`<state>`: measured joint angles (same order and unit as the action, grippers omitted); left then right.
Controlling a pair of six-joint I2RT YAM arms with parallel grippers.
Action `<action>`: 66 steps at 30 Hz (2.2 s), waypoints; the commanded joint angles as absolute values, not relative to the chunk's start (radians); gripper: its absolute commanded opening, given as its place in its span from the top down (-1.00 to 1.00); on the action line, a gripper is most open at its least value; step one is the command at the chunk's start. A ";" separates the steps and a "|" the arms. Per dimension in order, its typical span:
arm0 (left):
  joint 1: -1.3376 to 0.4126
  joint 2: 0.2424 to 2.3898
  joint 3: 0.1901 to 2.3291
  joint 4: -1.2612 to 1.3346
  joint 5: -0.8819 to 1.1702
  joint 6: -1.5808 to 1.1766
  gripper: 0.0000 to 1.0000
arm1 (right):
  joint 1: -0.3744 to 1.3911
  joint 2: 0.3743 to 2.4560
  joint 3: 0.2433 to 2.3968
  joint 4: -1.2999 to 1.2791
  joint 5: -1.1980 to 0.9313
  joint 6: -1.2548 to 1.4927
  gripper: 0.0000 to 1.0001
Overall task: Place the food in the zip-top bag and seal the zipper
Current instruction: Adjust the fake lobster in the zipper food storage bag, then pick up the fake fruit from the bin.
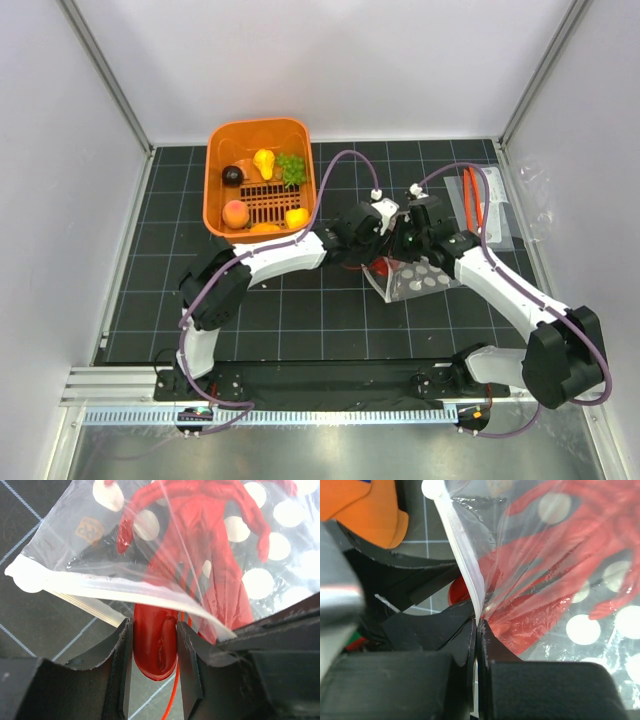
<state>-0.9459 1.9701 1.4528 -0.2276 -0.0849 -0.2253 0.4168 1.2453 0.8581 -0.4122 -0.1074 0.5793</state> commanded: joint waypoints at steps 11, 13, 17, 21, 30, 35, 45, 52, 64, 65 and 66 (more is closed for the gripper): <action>-0.931 1.982 1.453 -0.012 -0.130 -0.325 0.99 | 0.430 1.189 0.838 -0.261 -0.272 0.683 0.98; -0.930 1.993 1.447 0.001 -0.190 -0.369 1.00 | 0.413 1.190 0.831 -0.265 -0.273 0.696 0.98; -0.930 1.967 1.402 0.104 -0.221 -0.397 0.99 | 0.335 1.192 0.769 -0.198 -0.340 0.765 0.98; -0.930 1.950 1.408 0.072 -0.193 -0.379 0.48 | 0.328 1.200 0.779 -0.198 -0.348 0.746 0.98; -0.930 1.849 1.365 -0.041 -0.176 -0.344 -0.32 | 0.327 1.235 0.805 -0.277 -0.258 0.709 0.98; -0.930 1.758 1.310 -0.087 -0.182 -0.339 -0.39 | 0.324 1.272 0.841 -0.311 -0.180 0.701 0.98; -0.907 1.534 1.362 -0.440 -0.440 -0.308 -0.54 | 0.321 1.321 0.868 -0.311 -0.160 0.689 0.98; -0.684 1.474 1.433 -0.595 -0.430 -0.437 -0.71 | 0.322 1.321 0.870 -0.324 -0.163 0.678 0.98; -0.408 1.784 1.716 -0.940 -0.437 -0.652 -0.99 | 0.321 1.342 0.908 -0.370 -0.189 0.606 0.98; -0.399 1.802 1.748 -0.968 -0.448 -0.670 -1.00 | 0.321 1.345 0.910 -0.371 -0.193 0.601 0.98; -0.397 1.819 1.755 -0.968 -0.460 -0.676 -0.99 | 0.321 1.351 0.913 -0.373 -0.205 0.589 0.98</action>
